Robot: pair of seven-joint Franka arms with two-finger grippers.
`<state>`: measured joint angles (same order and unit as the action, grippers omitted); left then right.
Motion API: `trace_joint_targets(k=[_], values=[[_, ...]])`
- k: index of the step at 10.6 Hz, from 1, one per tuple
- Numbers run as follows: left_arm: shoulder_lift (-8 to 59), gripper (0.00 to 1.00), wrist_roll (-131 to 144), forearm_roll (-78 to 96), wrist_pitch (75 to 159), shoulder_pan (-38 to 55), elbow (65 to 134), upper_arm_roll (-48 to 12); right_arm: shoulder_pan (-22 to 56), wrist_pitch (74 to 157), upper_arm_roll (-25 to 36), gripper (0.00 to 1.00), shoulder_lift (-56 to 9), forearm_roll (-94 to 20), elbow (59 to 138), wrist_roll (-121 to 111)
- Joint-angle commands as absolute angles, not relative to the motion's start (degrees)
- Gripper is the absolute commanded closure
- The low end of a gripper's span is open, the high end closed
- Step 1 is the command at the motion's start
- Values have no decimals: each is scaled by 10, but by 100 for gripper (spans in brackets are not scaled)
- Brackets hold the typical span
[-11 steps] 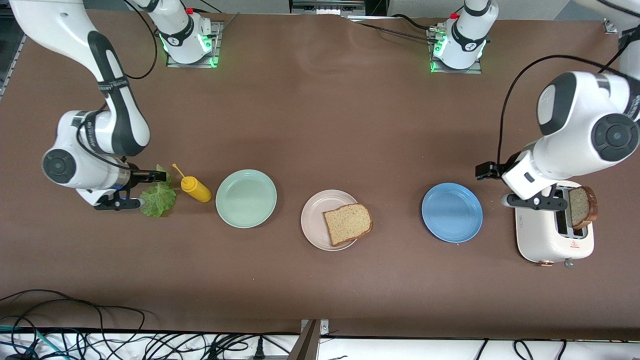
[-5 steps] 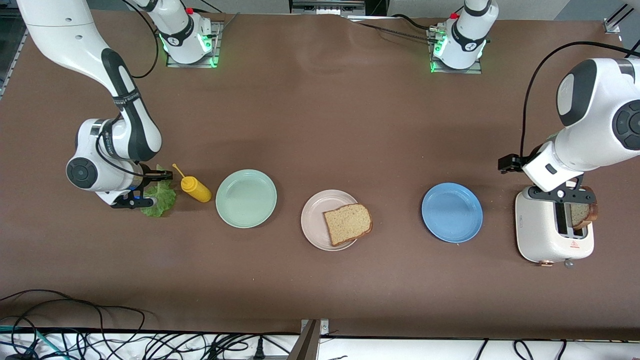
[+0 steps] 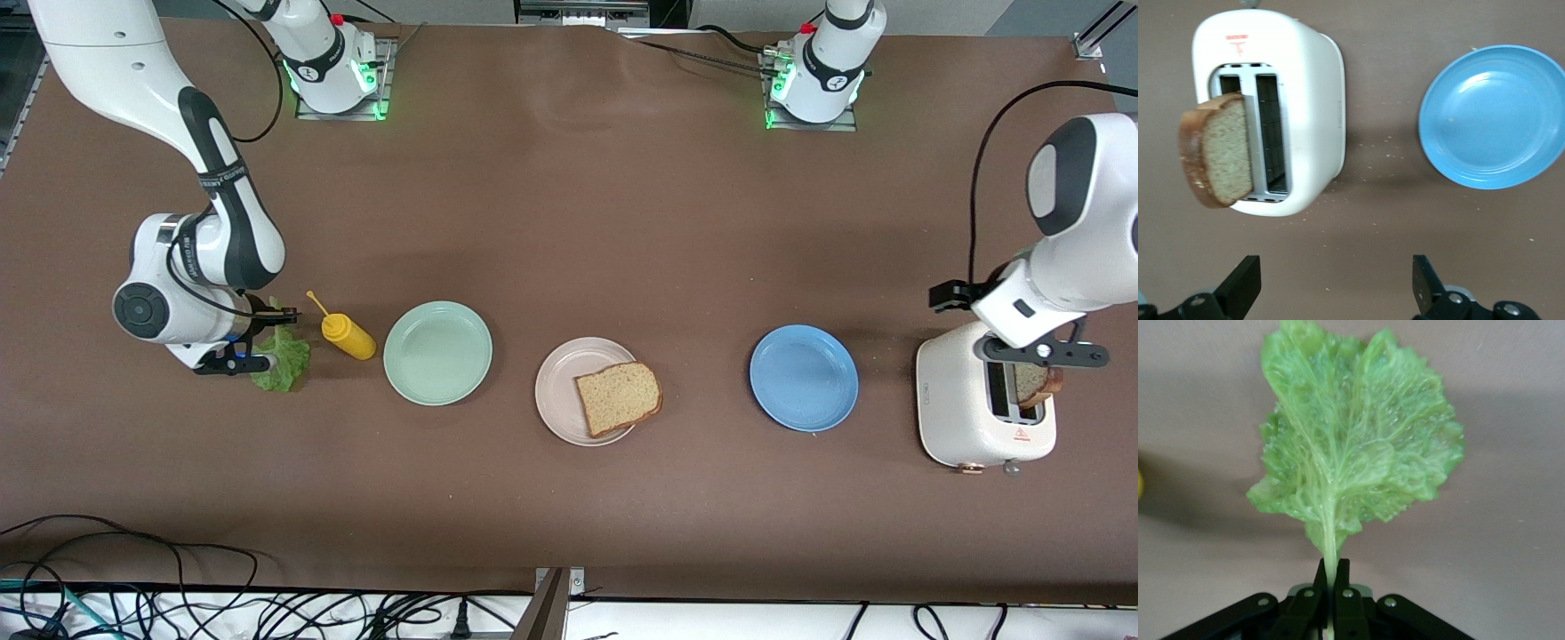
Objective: Make sandwich on beige plate with both arms
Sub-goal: 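Grasp and lift the lettuce leaf with the right gripper, then carry the lettuce to the beige plate while the left gripper grasps bread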
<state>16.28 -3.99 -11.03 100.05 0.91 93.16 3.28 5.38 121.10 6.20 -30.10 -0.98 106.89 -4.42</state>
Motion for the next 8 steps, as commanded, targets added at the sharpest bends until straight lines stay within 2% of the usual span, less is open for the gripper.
trace_joint_targets(k=[1, 5, 7, 8], values=[[199, 0, -54, -127, 997, -10, 898, 32, 55, 1113, 64, 100, -287, -16, 987, -42], [257, 0, -97, -190, 998, -38, 828, 39, 57, 958, 60, 100, -271, -28, 837, -4], [278, 0, -99, -202, 1020, -44, 814, 40, 72, 896, 41, 100, -264, -50, 795, 87], [287, 0, -101, -209, 1043, -48, 814, 48, 83, 890, 20, 100, -263, -58, 785, 147]])
